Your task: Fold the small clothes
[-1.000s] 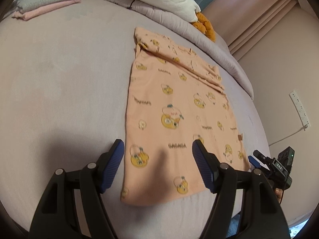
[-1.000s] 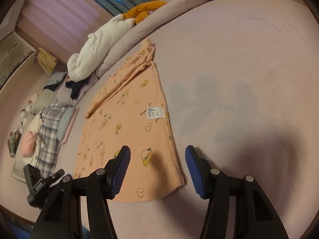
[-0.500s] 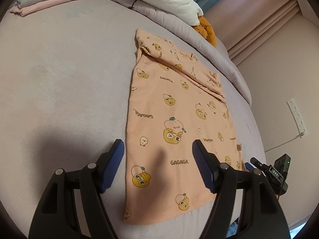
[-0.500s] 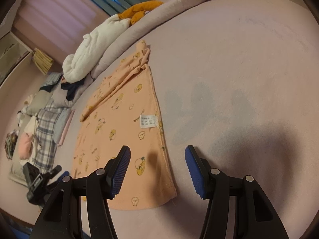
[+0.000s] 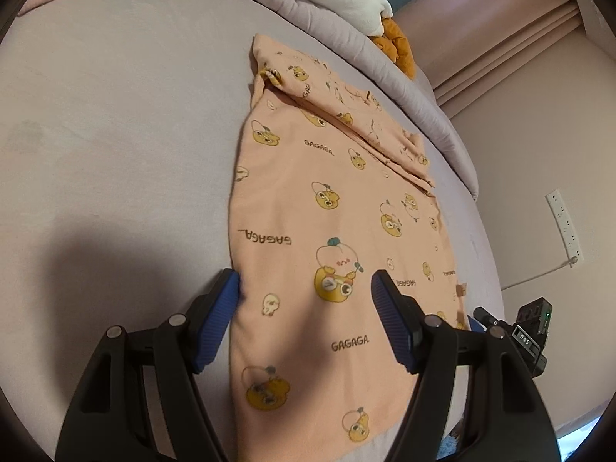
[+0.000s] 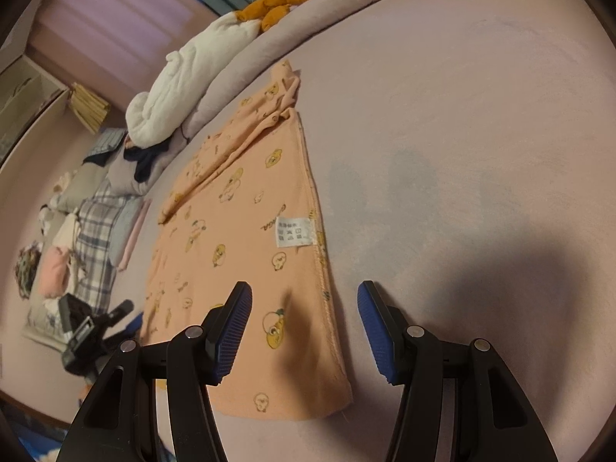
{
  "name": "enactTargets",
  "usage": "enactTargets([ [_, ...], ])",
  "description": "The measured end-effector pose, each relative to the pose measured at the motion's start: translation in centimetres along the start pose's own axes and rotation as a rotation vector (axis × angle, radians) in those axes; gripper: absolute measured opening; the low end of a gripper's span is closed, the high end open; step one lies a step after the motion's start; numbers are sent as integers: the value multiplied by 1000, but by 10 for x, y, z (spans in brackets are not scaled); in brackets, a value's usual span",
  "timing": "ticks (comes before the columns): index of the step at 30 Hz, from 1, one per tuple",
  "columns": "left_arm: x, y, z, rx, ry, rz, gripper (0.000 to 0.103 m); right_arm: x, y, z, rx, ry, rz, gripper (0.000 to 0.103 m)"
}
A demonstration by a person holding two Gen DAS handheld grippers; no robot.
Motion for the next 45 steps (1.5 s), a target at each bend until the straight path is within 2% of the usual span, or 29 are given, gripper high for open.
enactTargets([
  [4,3,-4,-3,-9,-15,3,70,0,-8,-9,-17,5,-27,57],
  [7,-1,-5,-11,3,15,10,70,2,-16,-20,-13,-7,-44,57],
  [11,-7,-3,-22,35,59,18,70,8,-32,-36,-26,-41,-108,57],
  [15,-14,-8,-30,11,115,59,70,10,-45,-46,-36,-64,-154,57],
  [17,-11,-8,-29,2,104,60,69,9,-48,-49,-41,-69,-164,57],
  [24,-5,-3,-11,-42,61,68,68,1,-47,-45,-70,-21,-146,57],
  [29,-2,4,15,-86,9,87,68,-6,-42,-32,-102,14,-169,57],
  [35,2,13,42,-144,-7,151,68,-8,-31,-11,-132,16,-232,57],
  [38,5,14,53,-165,-18,170,62,-14,-25,2,-150,26,-253,56],
  [41,4,11,53,-159,-14,159,53,-16,-21,11,-159,27,-266,55],
  [45,-6,3,46,-158,60,161,25,-12,-23,11,-151,-2,-266,49],
])
Point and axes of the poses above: each gripper's, at about its wrist camera, not at the fingertips, and y roughly against the way its jaws point, x to its right, z to its underside, the point moved 1 cm from there along -y, roughly the way its jaws point, and after that the axes turned 9 degrees about y, right-handed, at the moved point
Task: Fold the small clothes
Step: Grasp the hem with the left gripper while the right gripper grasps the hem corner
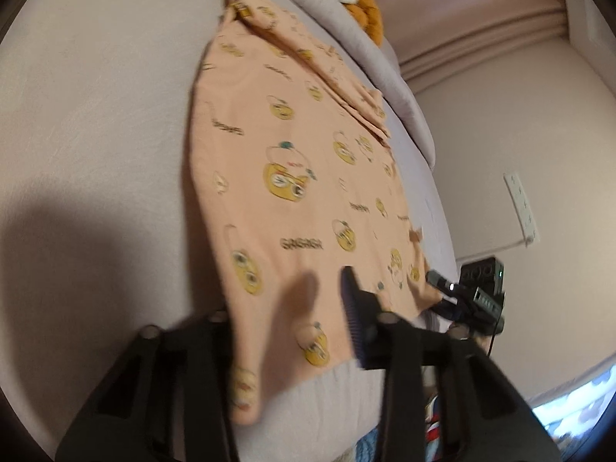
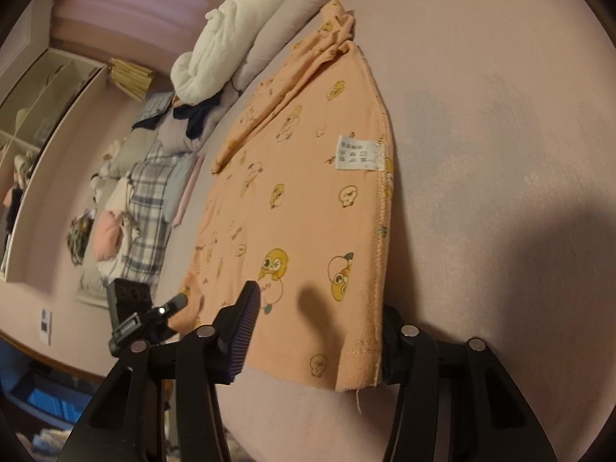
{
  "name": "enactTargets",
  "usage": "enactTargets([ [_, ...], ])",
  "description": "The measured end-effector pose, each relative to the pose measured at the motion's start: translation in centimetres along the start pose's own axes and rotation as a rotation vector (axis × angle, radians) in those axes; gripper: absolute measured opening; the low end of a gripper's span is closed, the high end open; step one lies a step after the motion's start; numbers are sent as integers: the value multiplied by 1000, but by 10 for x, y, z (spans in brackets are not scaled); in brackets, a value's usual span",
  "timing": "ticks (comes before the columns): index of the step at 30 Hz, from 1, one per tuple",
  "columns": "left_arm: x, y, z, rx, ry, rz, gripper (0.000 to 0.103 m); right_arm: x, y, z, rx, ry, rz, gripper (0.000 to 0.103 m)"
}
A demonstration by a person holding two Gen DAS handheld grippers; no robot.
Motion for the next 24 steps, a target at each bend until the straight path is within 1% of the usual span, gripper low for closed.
enactTargets([
  [1,-2,-1,-1,0,13,-7,18,1,-1,-1,2,-7,-2,48],
  [3,-5,-1,-2,2,27,-26,11,2,-2,-2,8,-8,4,40],
  [4,-6,1,-1,4,29,-32,8,3,-3,-2,11,-11,11,38],
  [5,-5,1,-1,7,28,-41,7,4,-2,-1,14,-10,15,32],
  [6,-5,2,0,13,25,-52,5,4,-2,-1,18,-10,23,24],
  [7,-4,2,1,18,20,-60,5,5,-3,0,20,-9,36,20],
  [8,-2,3,2,24,9,-73,5,6,-2,1,22,-10,44,13],
  [9,-1,2,2,27,2,-82,5,8,-1,2,27,-16,47,10],
  [12,5,2,3,43,-27,-121,4,12,1,3,44,-27,37,8],
  [15,8,-1,3,53,-46,-148,4,9,2,4,51,-7,51,8],
  [19,11,-2,3,64,-61,-169,4,4,3,3,69,12,44,8],
  [21,12,-3,2,67,-65,-168,4,1,4,3,83,18,31,8],
  [23,12,-2,1,69,-65,-154,4,-2,5,3,100,26,9,8],
  [24,12,-1,0,69,-61,-133,4,-4,6,2,107,27,-1,8],
])
Point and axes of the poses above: each gripper's, at about its wrist camera, not at the fingertips, and y roughly against the way its jaws point, x to its right, z to its underside, the point moved 1 cm from there along -y, roughly the way its jaws point, and after that the axes turned 9 degrees about y, right-handed, at the moved point
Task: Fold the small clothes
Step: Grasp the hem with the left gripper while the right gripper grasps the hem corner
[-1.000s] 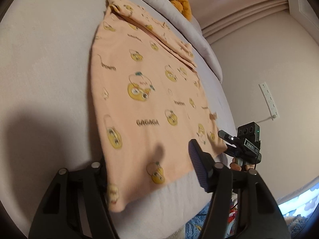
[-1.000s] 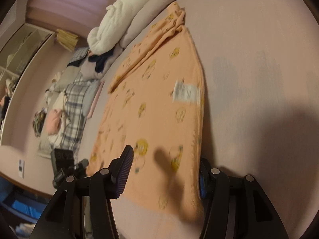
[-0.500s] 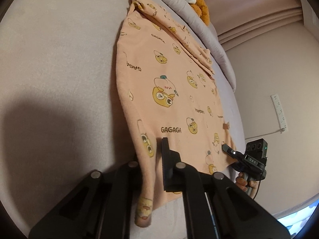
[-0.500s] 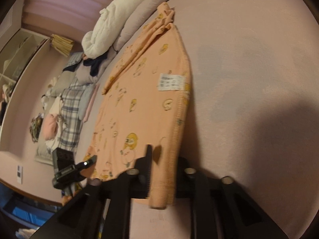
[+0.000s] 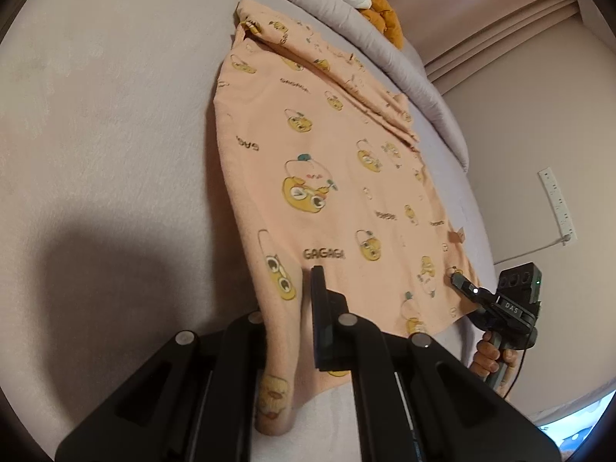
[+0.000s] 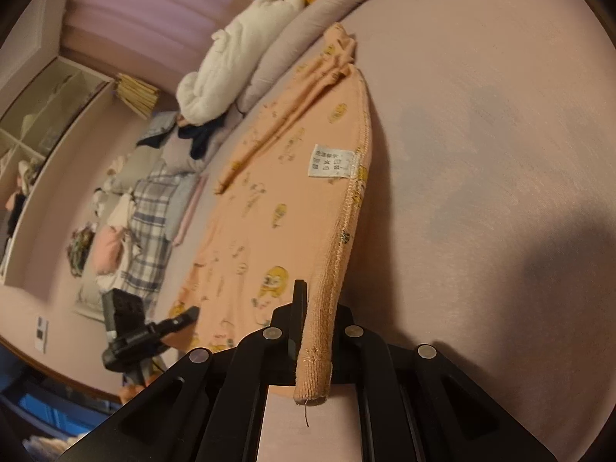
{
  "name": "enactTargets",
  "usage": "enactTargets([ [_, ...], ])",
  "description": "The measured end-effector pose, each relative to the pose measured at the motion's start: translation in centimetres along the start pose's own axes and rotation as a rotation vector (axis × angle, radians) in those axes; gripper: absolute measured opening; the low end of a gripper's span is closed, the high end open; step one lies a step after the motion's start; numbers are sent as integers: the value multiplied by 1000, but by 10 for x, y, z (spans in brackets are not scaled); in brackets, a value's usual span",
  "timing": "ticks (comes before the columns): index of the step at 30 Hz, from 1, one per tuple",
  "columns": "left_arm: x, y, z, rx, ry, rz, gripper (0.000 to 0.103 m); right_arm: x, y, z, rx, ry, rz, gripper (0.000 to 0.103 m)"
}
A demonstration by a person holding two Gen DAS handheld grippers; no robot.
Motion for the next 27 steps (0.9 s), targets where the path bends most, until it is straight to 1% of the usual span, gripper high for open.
enactTargets([
  [3,1,4,-3,5,15,47,4,-6,4,-5,34,8,-41,8],
  [6,4,11,-8,13,36,147,4,-13,6,-10,77,10,-87,8],
  [9,8,15,-15,25,49,223,4,-19,7,-17,109,18,-135,8],
  [13,12,17,-25,39,68,295,3,-28,6,-27,152,27,-190,8],
  [18,16,19,-41,47,97,359,3,-32,6,-40,203,13,-245,8],
  [22,27,28,-66,87,90,388,3,-37,5,-56,224,11,-251,8],
  [27,47,33,-103,144,68,406,3,-37,0,-87,263,-17,-251,8],
])
Point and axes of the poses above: each gripper's, at about its wrist camera, not at the fingertips, and y roughly against the way its jaws point, x to its right, z to its underside, the point moved 1 cm from there along -y, roughly the way its jaws point, and after that the axes turned 9 degrees about y, right-handed, at the moved point
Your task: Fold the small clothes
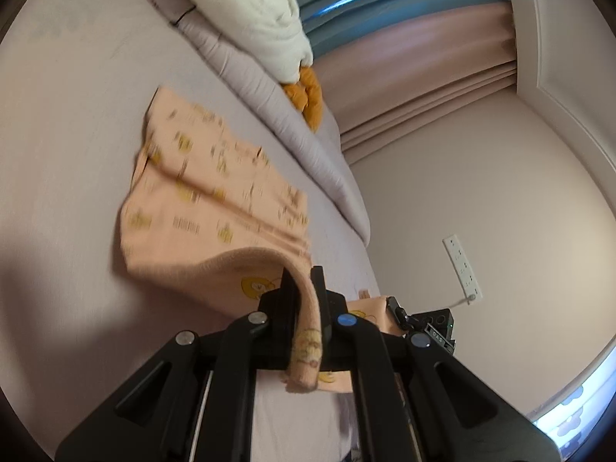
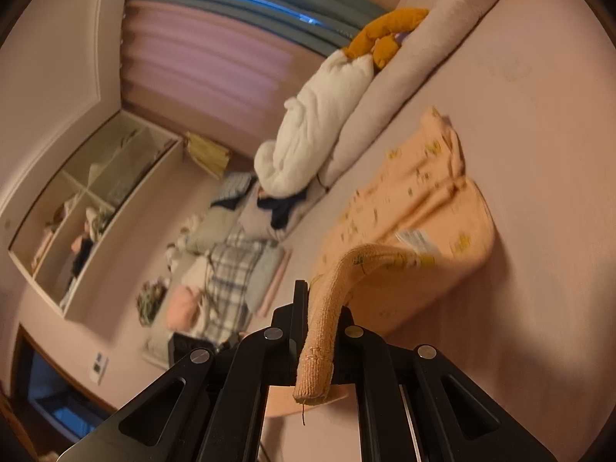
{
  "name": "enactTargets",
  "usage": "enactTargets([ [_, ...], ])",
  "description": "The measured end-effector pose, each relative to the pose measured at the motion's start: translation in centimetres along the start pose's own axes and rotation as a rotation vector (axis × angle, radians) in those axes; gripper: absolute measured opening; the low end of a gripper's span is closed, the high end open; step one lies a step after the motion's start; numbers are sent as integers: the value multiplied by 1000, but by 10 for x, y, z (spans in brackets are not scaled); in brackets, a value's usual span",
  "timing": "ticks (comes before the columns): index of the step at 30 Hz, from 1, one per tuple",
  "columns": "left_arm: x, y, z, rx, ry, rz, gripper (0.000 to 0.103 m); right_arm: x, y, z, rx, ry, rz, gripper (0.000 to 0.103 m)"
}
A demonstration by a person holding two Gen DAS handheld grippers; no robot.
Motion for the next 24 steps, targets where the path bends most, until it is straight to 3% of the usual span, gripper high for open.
enactTargets([
  [6,-1,-24,-44,40,38,23,3,0,-25,-42,39,-3,12,8],
  [11,-8,-34,-80,76,54,-1,3,7,-55,-71,38,-7,43,8],
  [24,-79,-81,-172,137,247,-93,3,76,-131,-117,-38,-123,182,8],
])
Point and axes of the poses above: each gripper's, at about its wrist camera, not at the fingertips, and y roughly against the way its jaws point, x to its right, z to its underside, the point moved 1 cm from there along -y, roughly the way its jaws point, and after that the axes turned 9 degrees about y, right-handed, at the moved point
